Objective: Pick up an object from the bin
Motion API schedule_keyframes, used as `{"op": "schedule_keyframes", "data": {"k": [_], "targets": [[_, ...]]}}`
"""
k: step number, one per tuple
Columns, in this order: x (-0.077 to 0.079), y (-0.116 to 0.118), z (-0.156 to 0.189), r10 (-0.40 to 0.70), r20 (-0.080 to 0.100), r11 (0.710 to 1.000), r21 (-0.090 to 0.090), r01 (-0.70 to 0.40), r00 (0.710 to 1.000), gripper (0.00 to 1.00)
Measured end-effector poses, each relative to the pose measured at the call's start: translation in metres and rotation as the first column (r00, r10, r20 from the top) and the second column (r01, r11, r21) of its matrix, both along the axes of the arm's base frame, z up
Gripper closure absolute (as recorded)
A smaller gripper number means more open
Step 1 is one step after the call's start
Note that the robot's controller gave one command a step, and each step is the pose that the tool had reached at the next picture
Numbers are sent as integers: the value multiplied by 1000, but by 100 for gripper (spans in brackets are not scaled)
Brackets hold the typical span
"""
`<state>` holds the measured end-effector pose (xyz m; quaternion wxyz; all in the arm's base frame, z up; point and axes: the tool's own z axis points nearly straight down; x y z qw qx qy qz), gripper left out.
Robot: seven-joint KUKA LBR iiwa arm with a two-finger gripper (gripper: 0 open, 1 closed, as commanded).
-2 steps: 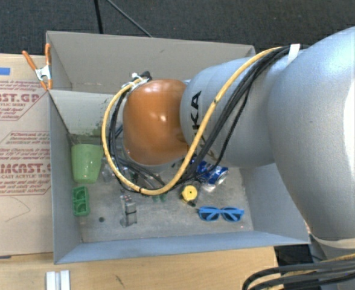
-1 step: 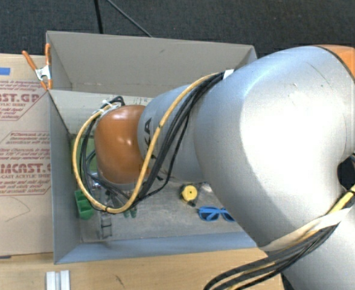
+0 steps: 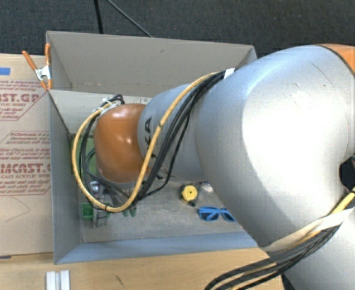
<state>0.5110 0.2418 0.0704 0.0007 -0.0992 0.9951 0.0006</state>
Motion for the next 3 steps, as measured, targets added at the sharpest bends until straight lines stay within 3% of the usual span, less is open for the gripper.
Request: {"op": "schedule_keyframes", "data": {"k": [1,2,3], "targets": [[13,-16,109,13,9,1000,2,-13,1000,100],[31,-25,62,32,-2,999,-2,-32,999,100],[15,-31,274,13,11,1000,2,-13,1000,100]]}}
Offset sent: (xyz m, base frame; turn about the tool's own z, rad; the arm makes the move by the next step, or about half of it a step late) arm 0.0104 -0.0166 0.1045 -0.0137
